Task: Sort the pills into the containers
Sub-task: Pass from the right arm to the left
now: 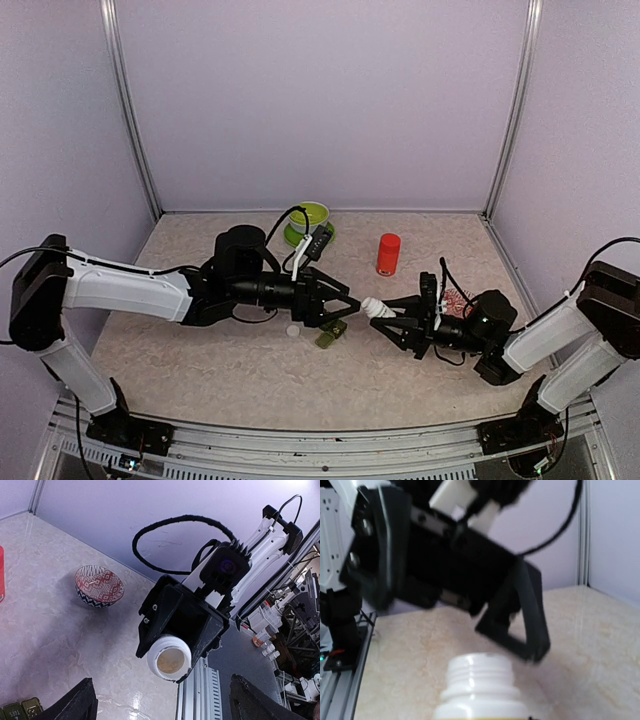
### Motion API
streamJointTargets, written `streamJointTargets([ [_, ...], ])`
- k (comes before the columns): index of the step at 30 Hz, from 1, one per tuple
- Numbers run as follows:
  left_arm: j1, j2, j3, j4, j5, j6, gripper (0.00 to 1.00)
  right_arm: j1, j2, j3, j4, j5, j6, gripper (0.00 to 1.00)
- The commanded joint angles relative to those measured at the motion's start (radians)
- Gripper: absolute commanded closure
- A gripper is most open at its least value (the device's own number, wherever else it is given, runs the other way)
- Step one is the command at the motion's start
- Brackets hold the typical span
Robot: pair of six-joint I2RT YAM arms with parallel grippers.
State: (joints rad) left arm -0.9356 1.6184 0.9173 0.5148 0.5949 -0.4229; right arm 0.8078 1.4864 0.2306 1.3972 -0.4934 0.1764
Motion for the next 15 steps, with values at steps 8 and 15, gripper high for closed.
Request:
streamJointTargets([
  [8,-0.04,0.047,0.059,-0.076,-0.002,0.007,0.21,0.021,-0.056,0.005,-0.04,-0.017,-0.033,0.81],
  [15,-0.049,0.062,0.089,-0.078,0.007,0.006,0.32,0.03,-0.047,0.007,-0.048,-0.014,-0.037,0.81],
])
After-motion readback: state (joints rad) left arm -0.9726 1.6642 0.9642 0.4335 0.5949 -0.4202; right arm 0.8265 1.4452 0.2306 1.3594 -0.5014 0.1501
